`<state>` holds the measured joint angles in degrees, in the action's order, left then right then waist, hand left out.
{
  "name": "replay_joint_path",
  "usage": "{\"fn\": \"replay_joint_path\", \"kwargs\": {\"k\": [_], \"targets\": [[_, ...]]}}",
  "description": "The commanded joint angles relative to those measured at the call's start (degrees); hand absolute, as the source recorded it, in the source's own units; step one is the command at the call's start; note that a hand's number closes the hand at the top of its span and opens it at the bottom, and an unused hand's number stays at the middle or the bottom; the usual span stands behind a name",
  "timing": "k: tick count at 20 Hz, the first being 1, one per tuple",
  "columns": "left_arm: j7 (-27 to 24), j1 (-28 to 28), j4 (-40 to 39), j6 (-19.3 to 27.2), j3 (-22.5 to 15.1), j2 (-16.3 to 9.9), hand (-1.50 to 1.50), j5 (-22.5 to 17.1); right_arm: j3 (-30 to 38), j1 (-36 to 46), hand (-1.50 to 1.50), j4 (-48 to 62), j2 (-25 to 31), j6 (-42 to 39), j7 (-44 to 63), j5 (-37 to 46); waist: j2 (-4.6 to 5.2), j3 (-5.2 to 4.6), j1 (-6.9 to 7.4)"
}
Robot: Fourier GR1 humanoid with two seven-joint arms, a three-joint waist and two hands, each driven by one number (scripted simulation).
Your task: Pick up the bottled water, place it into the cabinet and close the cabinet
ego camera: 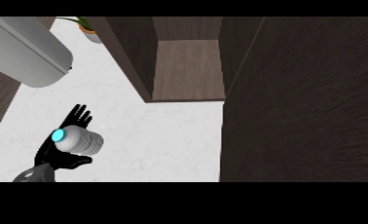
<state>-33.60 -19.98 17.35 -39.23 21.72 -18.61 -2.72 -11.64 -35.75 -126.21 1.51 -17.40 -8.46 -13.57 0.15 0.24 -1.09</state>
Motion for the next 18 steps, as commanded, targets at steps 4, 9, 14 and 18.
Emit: {"fn": "replay_joint_path", "kwargs": {"k": [4,9,14,18], "targets": [[-3.3,0.1,-1.4,-10.2,-1.1,3.4,-1.5,-0.9,-1.4,0.5,-1.5,1.4,-1.1,0.8,-0.4,1.3,0.2,-0.48,-0.26],[-2.8,-0.6,-0.5,-12.5,-1.8,2.5,-1.5,-1.2,0.9,-0.5,-1.5,-0.1,1.0,-1.2,0.0,-2.5,0.27,-0.5,-0.55],[-4.7,1.2,2.3,-11.2,-4.2,4.8,1.5,0.1,-1.9,-2.1,-1.5,-0.4,-0.2,-0.3,-1.3,0.9,0.03,-0.45,-0.32],[-4.2,1.6,2.6,-12.4,-3.7,5.6,1.5,-1.7,2.8,-0.3,-1.5,-0.2,2.4,-1.6,0.5,-3.2,0.08,-0.42,-0.03]]}}
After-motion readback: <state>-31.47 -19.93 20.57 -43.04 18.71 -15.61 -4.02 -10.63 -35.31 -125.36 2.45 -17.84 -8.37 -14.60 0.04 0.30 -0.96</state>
